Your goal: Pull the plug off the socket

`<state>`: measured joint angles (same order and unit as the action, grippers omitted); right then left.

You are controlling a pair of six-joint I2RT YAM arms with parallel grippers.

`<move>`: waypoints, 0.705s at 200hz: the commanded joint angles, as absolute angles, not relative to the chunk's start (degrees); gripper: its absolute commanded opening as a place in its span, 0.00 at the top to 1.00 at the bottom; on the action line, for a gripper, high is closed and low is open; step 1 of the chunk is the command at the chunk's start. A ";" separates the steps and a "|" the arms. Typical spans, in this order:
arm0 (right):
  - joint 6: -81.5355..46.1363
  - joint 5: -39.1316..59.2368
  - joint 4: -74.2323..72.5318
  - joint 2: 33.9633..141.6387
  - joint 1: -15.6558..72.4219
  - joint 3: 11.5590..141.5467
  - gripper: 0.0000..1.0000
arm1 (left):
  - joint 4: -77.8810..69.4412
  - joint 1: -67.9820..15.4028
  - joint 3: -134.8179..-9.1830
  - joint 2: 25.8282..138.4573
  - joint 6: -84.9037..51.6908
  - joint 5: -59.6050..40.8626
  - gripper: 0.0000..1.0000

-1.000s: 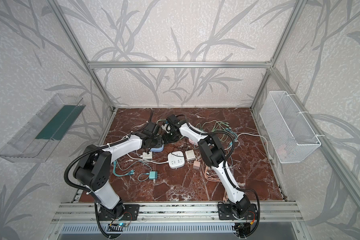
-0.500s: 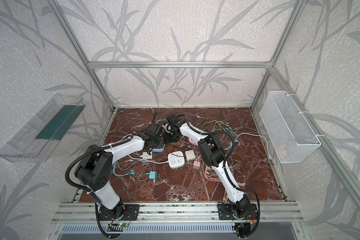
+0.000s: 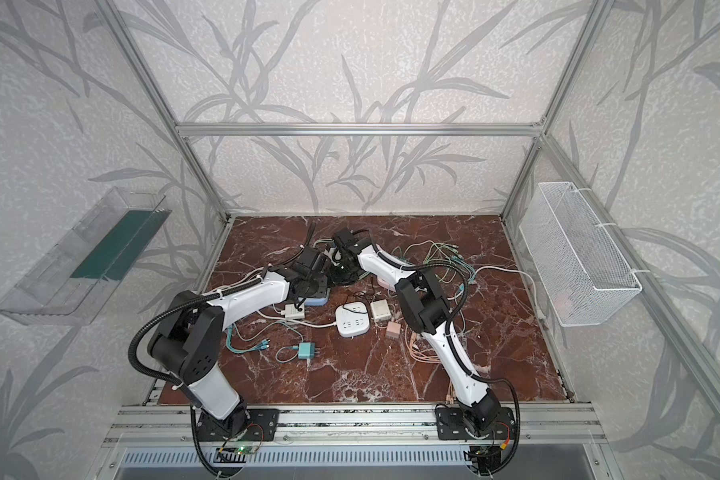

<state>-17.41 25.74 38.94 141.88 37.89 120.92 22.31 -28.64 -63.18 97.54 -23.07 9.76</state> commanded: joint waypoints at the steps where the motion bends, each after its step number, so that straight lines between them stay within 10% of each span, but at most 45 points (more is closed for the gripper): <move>1: -16.99 21.46 43.23 145.16 38.19 122.10 0.47 | 21.16 -29.16 -62.05 92.60 -24.31 12.42 0.81; 141: -21.29 27.31 27.20 136.61 37.40 112.60 0.34 | 21.47 -29.21 -57.39 86.67 -27.86 3.97 0.80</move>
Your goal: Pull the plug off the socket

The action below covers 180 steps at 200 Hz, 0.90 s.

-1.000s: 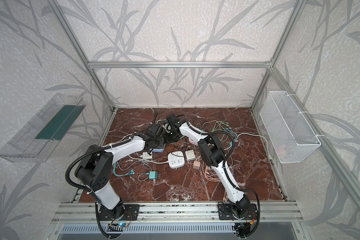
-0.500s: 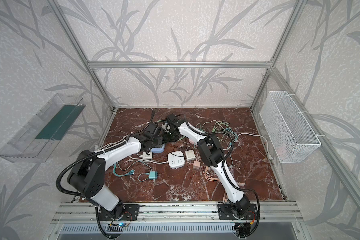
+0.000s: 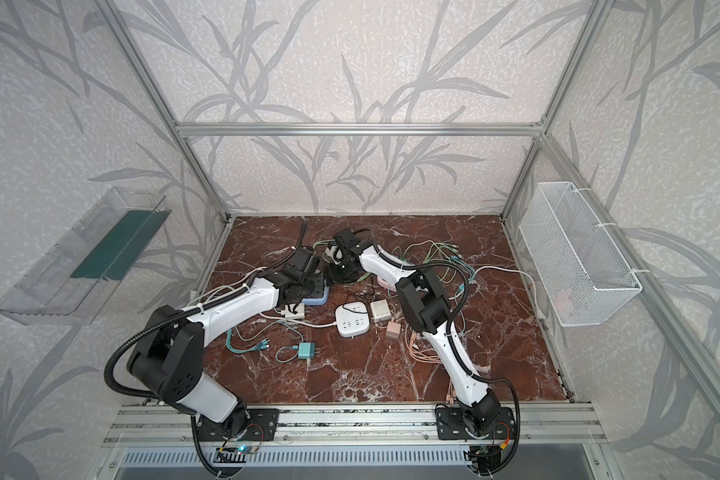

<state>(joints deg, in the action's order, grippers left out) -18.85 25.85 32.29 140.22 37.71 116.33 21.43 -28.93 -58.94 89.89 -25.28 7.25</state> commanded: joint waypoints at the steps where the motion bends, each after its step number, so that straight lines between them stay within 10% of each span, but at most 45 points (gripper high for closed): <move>1: -21.37 27.32 27.09 136.55 37.38 112.46 0.34 | 21.46 -29.19 -57.35 86.62 -27.91 3.88 0.80; 180: -22.77 27.19 20.13 125.68 34.09 99.74 0.23 | 32.23 -36.45 -59.58 94.28 -30.68 13.05 0.78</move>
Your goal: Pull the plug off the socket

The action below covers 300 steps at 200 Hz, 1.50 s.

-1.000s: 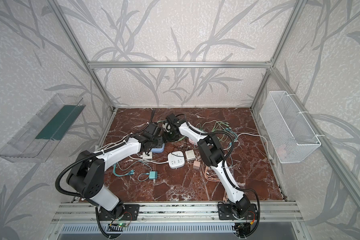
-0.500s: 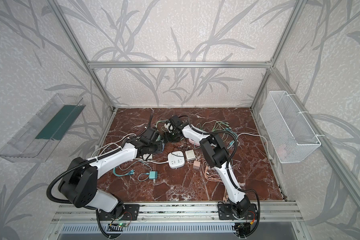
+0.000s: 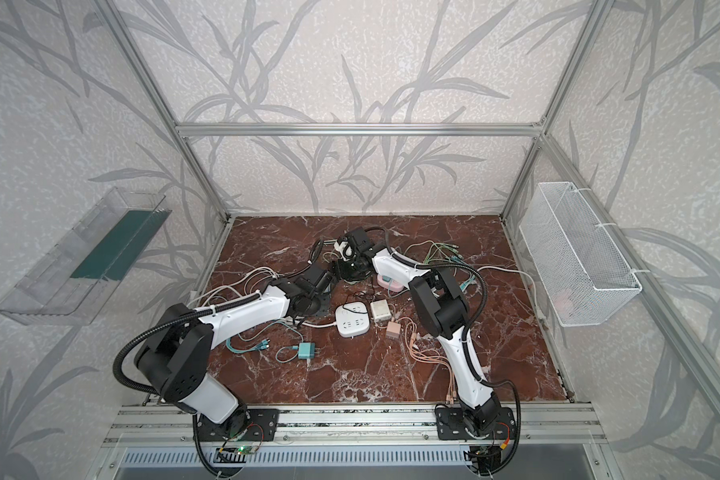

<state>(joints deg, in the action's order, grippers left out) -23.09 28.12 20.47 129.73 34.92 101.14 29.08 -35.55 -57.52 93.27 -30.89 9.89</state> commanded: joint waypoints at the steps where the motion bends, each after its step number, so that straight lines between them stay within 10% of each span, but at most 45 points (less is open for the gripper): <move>1: -22.81 27.13 20.08 125.59 34.05 99.66 0.23 | 32.24 -36.50 -59.59 94.34 -30.68 13.07 0.78; 162: -24.78 26.37 17.99 123.48 32.25 94.43 0.24 | 42.35 -40.68 -69.63 104.74 -30.67 22.42 0.64; 222: -25.01 26.53 17.32 123.09 31.21 93.24 0.24 | 42.27 -42.74 -72.60 105.06 -28.08 19.07 0.33; 300: -24.92 27.06 16.87 121.94 30.76 92.37 0.24 | 44.28 -43.76 -73.83 103.66 -28.65 17.59 0.22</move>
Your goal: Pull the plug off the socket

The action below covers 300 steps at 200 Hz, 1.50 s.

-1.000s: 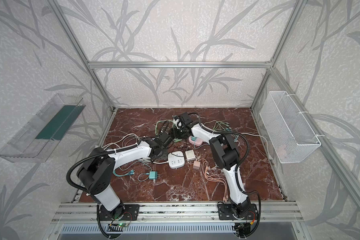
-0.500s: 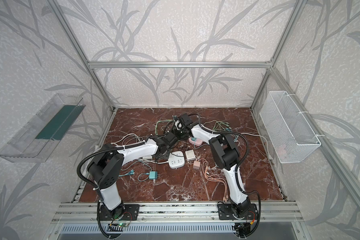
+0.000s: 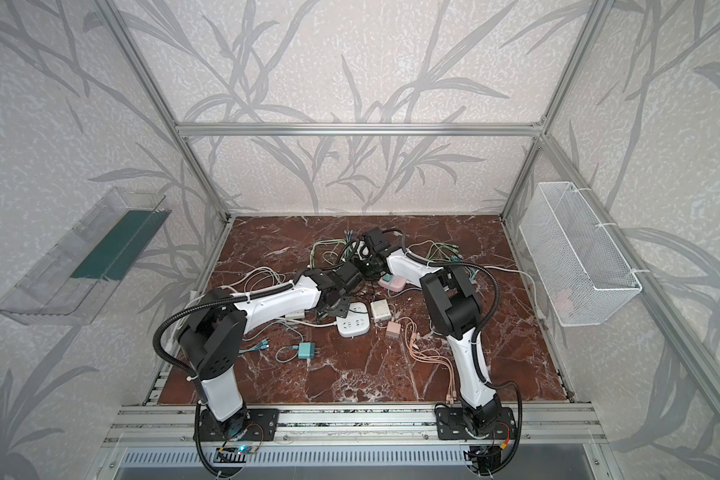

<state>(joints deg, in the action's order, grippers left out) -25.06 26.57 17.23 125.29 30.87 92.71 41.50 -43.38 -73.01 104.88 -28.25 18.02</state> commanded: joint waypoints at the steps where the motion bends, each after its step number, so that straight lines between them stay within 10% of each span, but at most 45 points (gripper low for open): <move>1: -24.90 27.07 16.87 121.92 30.72 92.37 0.24 | 44.42 -43.77 -73.78 103.60 -28.65 17.59 0.22; 77: -24.70 28.30 18.06 122.08 30.71 93.16 0.28 | 48.84 -44.03 -72.97 99.05 -29.52 16.33 0.19; 142: -24.54 29.44 18.19 121.41 30.98 92.79 0.38 | 50.58 -43.96 -74.88 98.62 -28.65 15.94 0.45; 300: -24.00 30.15 17.83 123.46 35.28 94.94 0.55 | 33.69 -34.07 -61.03 84.68 -31.79 15.07 0.29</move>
